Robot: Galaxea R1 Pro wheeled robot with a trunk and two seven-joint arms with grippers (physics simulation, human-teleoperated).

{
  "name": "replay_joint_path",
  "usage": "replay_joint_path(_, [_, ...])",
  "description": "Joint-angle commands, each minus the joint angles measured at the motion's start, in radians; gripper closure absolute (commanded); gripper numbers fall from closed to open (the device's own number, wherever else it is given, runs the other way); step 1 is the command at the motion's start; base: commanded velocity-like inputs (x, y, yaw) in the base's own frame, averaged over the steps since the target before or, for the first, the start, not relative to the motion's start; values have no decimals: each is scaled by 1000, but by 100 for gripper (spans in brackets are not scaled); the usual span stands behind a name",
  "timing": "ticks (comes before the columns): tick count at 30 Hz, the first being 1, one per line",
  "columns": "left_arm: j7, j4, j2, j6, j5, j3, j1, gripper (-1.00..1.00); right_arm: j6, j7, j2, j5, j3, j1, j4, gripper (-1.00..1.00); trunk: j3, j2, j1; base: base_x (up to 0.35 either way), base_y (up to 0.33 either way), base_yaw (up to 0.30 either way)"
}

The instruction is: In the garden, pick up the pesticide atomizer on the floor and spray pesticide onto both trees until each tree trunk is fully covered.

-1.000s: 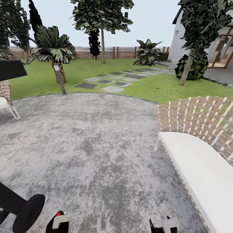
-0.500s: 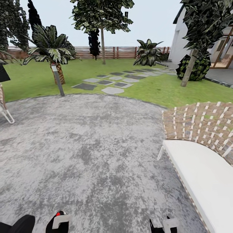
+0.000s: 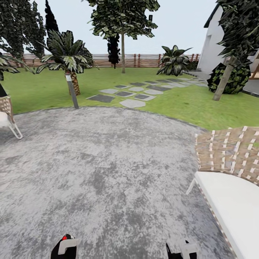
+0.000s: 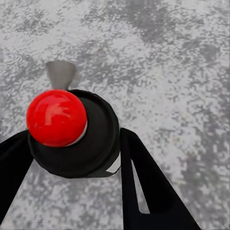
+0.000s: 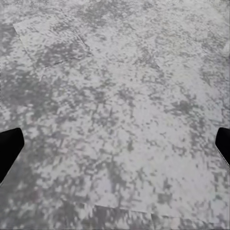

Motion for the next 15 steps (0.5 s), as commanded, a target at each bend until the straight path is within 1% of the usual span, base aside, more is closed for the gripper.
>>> replay_joint_path(1, [0, 0, 0, 0, 0, 0, 0, 100, 0, 0, 0, 0, 0, 0, 0, -100, 1, 0, 0, 338, 0, 162])
replay_joint_path(15, [0, 0, 1, 0, 0, 0, 0, 100, 0, 0, 0, 0, 0, 0, 0, -100, 17, 0, 0, 338, 0, 130])
